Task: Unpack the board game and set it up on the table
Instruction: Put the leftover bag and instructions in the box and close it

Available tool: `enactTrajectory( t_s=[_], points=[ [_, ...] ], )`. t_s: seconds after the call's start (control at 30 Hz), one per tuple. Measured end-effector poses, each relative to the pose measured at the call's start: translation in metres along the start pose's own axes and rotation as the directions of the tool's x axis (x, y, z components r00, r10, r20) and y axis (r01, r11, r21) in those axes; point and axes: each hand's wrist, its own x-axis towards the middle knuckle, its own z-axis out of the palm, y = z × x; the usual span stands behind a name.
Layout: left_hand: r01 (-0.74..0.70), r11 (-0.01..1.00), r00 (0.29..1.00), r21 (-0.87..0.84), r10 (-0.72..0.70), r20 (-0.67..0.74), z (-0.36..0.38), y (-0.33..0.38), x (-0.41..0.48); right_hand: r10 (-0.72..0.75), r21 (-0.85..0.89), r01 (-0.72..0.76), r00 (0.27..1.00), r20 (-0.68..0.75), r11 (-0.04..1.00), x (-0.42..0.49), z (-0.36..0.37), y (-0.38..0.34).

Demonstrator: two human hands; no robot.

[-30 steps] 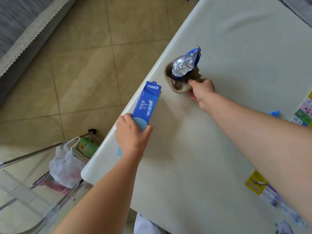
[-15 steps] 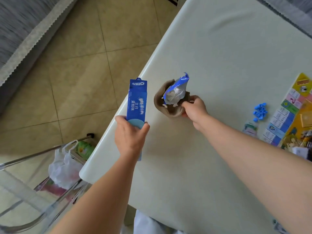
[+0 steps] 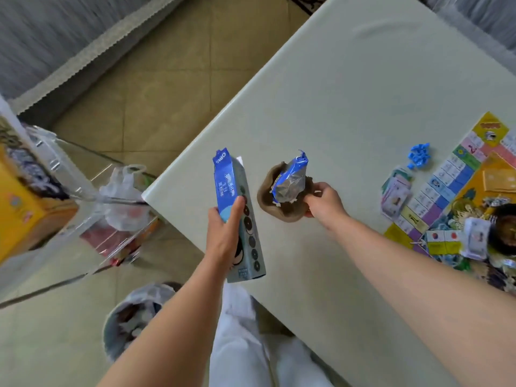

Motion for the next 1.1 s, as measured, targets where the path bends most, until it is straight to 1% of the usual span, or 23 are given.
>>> enactTrajectory(
  t_s=[0.07, 0.13, 0.27, 0.33, 0.4, 0.5, 0.6, 0.7, 0.87, 0.97, 1.0, 1.1],
  points=[
    [0.023, 0.998, 0.999, -0.055, -0.024, -0.021, -0.014, -0.029, -0.028, -0.009, -0.013, 0.009, 0.999, 0.054, 1.000, -0.026, 0.008, 0.018],
    [0.080, 0.986, 0.997, -0.149, -0.082, -0.012, -0.033, -0.058, -0.054, -0.019, -0.031, 0.022, 0.995, 0.096, 0.999, -0.051, 0.019, 0.036],
    [0.229, 0.937, 0.972, -0.263, -0.232, 0.018, -0.077, -0.110, -0.109, -0.028, -0.116, 0.051, 0.981, 0.190, 0.992, -0.100, 0.050, 0.070],
    [0.280, 0.899, 0.950, -0.337, -0.311, -0.038, -0.099, -0.142, -0.129, -0.021, -0.163, 0.062, 0.971, 0.239, 0.985, -0.126, 0.070, 0.088],
    [0.272, 0.876, 0.929, -0.398, -0.347, -0.127, -0.127, -0.184, -0.141, -0.004, -0.216, 0.071, 0.956, 0.293, 0.974, -0.152, 0.098, 0.108],
    [0.293, 0.867, 0.893, -0.404, -0.399, -0.208, -0.164, -0.234, -0.151, 0.021, -0.275, 0.076, 0.942, 0.335, 0.958, -0.184, 0.134, 0.132],
    [0.331, 0.835, 0.879, -0.440, -0.443, -0.178, -0.194, -0.274, -0.159, 0.035, -0.335, 0.099, 0.928, 0.372, 0.937, -0.206, 0.169, 0.155],
    [0.408, 0.772, 0.843, -0.488, -0.524, -0.124, -0.225, -0.313, -0.156, 0.062, -0.367, 0.091, 0.921, 0.384, 0.926, -0.221, 0.210, 0.184],
    [0.392, 0.738, 0.838, -0.549, -0.533, -0.119, -0.261, -0.371, -0.122, 0.061, -0.396, 0.094, 0.930, 0.361, 0.914, -0.226, 0.274, 0.238],
    [0.378, 0.718, 0.840, -0.584, -0.531, -0.109, -0.273, -0.395, -0.094, 0.024, -0.431, 0.139, 0.937, 0.350, 0.892, -0.210, 0.304, 0.267],
    [0.361, 0.719, 0.844, -0.594, -0.522, -0.119, -0.275, -0.401, -0.084, 0.012, -0.446, 0.153, 0.939, 0.344, 0.882, -0.203, 0.311, 0.273],
    [0.299, 0.767, 0.864, -0.568, -0.471, -0.181, -0.282, -0.422, -0.053, -0.007, -0.473, 0.165, 0.948, 0.318, 0.865, -0.181, 0.337, 0.292]
  ],
)
